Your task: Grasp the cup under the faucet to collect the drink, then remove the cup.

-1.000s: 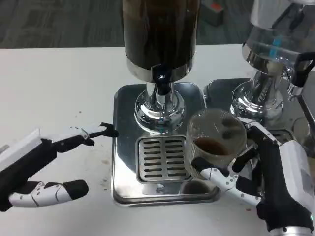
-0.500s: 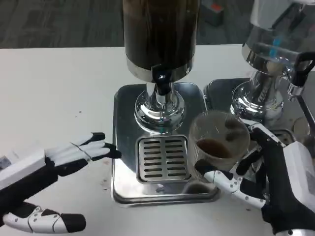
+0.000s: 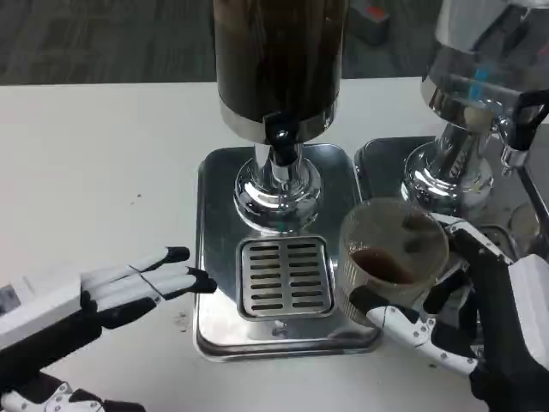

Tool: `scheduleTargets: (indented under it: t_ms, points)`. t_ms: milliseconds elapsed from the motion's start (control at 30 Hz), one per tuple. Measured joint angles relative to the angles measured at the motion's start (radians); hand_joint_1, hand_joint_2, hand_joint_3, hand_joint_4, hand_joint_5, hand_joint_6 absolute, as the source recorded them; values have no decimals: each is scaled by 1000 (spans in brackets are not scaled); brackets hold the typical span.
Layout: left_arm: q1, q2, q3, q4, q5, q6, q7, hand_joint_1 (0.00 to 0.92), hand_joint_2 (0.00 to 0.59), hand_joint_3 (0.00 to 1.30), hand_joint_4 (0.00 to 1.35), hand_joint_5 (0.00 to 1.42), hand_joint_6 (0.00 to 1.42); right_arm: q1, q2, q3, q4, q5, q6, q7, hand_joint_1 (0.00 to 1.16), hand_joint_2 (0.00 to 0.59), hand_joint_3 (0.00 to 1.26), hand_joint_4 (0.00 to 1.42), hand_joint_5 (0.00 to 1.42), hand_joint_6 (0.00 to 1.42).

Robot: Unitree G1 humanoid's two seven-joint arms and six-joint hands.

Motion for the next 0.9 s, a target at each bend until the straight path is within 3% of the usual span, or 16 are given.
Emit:
scheduleTargets:
  t_ms: [267, 900]
  points:
    - [0, 4, -27, 2, 3, -37, 45, 0, 127, 96, 0, 0, 186, 47, -17, -4, -41, 0, -3, 7, 704, 203, 550, 707, 945, 1304]
    - [0, 46, -125, -31, -3, -58, 128, 0, 128, 89, 0, 0, 185, 166, -18, 3, -125, -10, -16, 16, 705, 201, 563, 707, 956, 1316]
